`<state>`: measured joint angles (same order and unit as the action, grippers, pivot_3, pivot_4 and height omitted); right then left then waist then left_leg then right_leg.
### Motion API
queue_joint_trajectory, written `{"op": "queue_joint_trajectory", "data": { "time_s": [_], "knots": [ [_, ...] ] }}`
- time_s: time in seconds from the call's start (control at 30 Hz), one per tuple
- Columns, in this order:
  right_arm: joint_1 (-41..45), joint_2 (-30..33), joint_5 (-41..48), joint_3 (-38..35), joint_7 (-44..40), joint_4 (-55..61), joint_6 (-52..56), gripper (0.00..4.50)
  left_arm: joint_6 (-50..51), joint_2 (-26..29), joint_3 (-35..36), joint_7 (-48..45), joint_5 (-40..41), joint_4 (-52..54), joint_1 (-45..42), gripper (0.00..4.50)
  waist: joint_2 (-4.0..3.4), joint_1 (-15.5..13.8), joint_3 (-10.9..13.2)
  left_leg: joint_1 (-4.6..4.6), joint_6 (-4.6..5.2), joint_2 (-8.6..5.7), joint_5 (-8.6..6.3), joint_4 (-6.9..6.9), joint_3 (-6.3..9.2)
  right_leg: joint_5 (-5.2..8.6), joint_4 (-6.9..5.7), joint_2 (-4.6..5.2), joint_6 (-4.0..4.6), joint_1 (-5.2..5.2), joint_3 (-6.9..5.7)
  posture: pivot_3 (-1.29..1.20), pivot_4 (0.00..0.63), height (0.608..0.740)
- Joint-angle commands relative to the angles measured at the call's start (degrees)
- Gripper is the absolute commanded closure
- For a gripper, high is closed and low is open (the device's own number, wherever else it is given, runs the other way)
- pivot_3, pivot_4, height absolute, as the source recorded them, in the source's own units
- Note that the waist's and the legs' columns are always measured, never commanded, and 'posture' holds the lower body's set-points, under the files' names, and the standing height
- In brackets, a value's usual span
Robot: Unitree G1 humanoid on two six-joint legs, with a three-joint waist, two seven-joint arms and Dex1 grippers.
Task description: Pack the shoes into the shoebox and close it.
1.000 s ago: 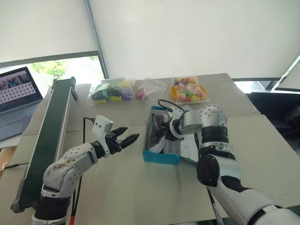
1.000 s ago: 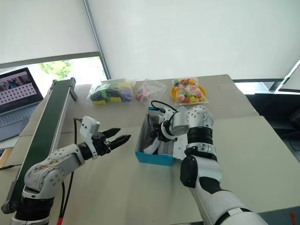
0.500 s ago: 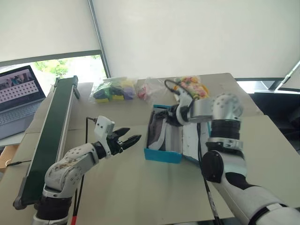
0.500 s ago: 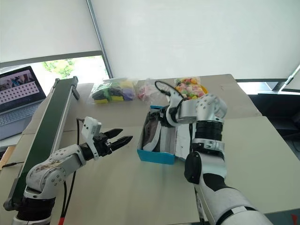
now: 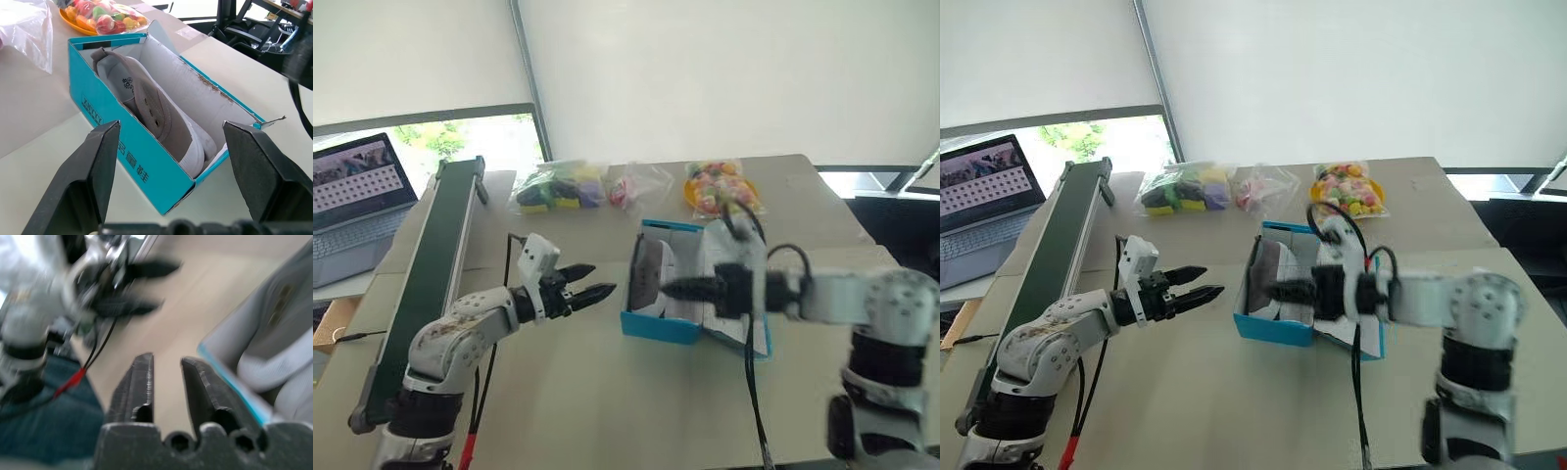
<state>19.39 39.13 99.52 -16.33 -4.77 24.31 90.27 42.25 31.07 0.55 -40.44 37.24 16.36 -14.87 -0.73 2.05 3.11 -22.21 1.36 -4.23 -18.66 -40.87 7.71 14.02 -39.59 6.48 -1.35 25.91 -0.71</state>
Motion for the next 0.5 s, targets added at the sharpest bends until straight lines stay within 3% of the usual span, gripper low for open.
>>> {"op": "queue_joint_trajectory", "data": {
  "time_s": [0.03,0.1,0.17,0.33,0.5],
  "knots": [
    [-8.46,6.38,5.58,-3.85,-9.43,9.76,-2.97,4.46,-0.93,0.35,-0.36,-1.71,-0.54,-0.24,-1.27,0.91,0.10,0.18,0.09,0.08,0.08,0.04,-0.04,0.02,-0.03,0.07,0.23,0.00,-0.11,-0.18,0.01,0.00,0.150,0.640],
    [-14.47,8.52,1.91,-3.45,-12.11,12.47,-3.55,4.46,-1.03,0.30,-0.97,-2.30,-0.92,-0.92,-1.82,0.91,0.35,0.13,0.31,0.06,0.25,0.03,-0.14,0.15,-0.07,0.47,1.25,0.03,-0.66,-0.99,-0.05,0.00,0.150,0.640],
    [-18.54,9.01,-6.58,-0.33,-10.50,13.22,-6.39,4.46,-0.99,0.07,-1.31,-2.76,-1.16,-1.35,-2.29,0.91,0.58,0.20,0.50,0.67,0.44,0.06,-0.26,0.22,-0.09,0.85,1.70,0.00,-0.65,-1.68,-0.01,0.00,0.150,0.640],
    [-27.28,0.04,-30.78,5.29,1.69,8.64,-19.53,4.46,-0.94,-0.23,-2.00,-3.92,-1.73,-2.73,-3.49,0.91,0.89,-0.97,0.71,1.23,0.10,0.23,0.03,0.91,-0.12,0.82,1.74,0.02,-0.43,-1.76,0.12,0.00,0.150,0.640],
    [-37.71,-9.70,-42.53,5.25,7.66,7.77,-28.74,4.46,-0.60,-0.38,-2.78,-4.86,-1.93,-3.58,-4.75,0.91,0.61,-2.32,0.57,1.31,-0.82,0.41,0.57,1.07,-0.07,0.81,1.40,-0.27,-0.35,-1.53,0.18,0.00,0.150,0.640]
  ]
}}
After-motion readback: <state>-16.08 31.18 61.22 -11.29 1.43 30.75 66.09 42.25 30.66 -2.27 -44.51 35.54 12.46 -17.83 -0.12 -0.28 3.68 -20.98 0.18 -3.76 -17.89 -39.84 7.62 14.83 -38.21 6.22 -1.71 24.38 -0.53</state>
